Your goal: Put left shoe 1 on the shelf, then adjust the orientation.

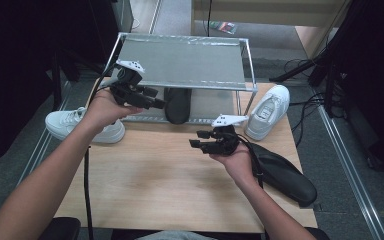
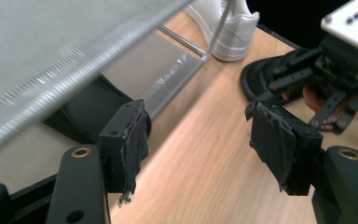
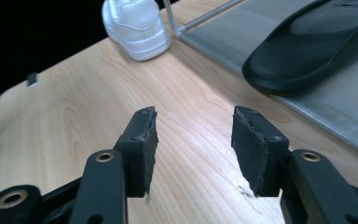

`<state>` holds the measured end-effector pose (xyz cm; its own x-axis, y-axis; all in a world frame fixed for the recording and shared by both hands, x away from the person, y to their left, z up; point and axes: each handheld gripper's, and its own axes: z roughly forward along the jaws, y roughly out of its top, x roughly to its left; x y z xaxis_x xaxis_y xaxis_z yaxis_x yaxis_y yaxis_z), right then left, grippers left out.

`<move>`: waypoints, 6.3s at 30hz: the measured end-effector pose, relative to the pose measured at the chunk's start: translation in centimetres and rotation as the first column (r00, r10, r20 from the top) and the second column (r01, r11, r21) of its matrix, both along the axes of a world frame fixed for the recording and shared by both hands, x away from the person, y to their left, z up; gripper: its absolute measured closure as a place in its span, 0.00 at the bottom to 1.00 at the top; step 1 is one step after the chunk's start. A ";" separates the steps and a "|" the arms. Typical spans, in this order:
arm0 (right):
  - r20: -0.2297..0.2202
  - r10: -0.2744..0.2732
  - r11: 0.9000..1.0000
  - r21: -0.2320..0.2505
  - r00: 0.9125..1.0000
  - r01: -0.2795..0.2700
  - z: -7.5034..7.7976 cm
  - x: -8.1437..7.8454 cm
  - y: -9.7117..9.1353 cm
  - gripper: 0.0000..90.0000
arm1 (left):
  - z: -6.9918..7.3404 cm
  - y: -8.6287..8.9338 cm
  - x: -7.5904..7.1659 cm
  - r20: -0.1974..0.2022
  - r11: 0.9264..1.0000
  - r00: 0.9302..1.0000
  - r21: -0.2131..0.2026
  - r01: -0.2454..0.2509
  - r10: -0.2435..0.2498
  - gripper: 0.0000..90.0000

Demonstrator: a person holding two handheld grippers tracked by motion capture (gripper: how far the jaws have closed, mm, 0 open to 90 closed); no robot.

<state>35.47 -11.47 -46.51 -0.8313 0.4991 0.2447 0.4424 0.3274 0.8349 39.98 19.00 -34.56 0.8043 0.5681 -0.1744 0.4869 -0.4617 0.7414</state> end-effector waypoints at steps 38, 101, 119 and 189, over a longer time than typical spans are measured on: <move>0.054 -0.027 0.999 -0.016 0.998 0.028 0.4 -5.4 -8.8 0.58 | -8.5 0.0 -8.4 -0.024 1.000 0.999 -0.017 0.023 -0.023 0.40; -0.133 -0.346 0.935 -0.135 0.929 0.328 -1.7 -6.3 -16.4 0.89 | -10.5 -2.8 -6.1 -0.013 0.993 0.994 -0.052 0.110 -0.111 0.42; -0.194 -0.261 0.963 -0.114 0.946 0.243 -0.1 -4.9 -9.7 0.89 | -10.4 -1.7 -7.9 0.002 0.994 0.996 -0.063 0.086 -0.086 0.44; -0.146 -0.085 0.978 -0.202 0.986 0.054 -2.2 -2.8 -1.9 1.00 | -13.1 -4.2 -8.4 -0.080 0.997 0.994 -0.035 0.075 -0.078 1.00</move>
<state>32.62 -13.34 -48.71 -0.7530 0.6056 0.2573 0.5874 0.4425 0.6777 31.60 14.77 -47.65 0.8275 0.4984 -0.2585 0.5106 -0.4764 0.7158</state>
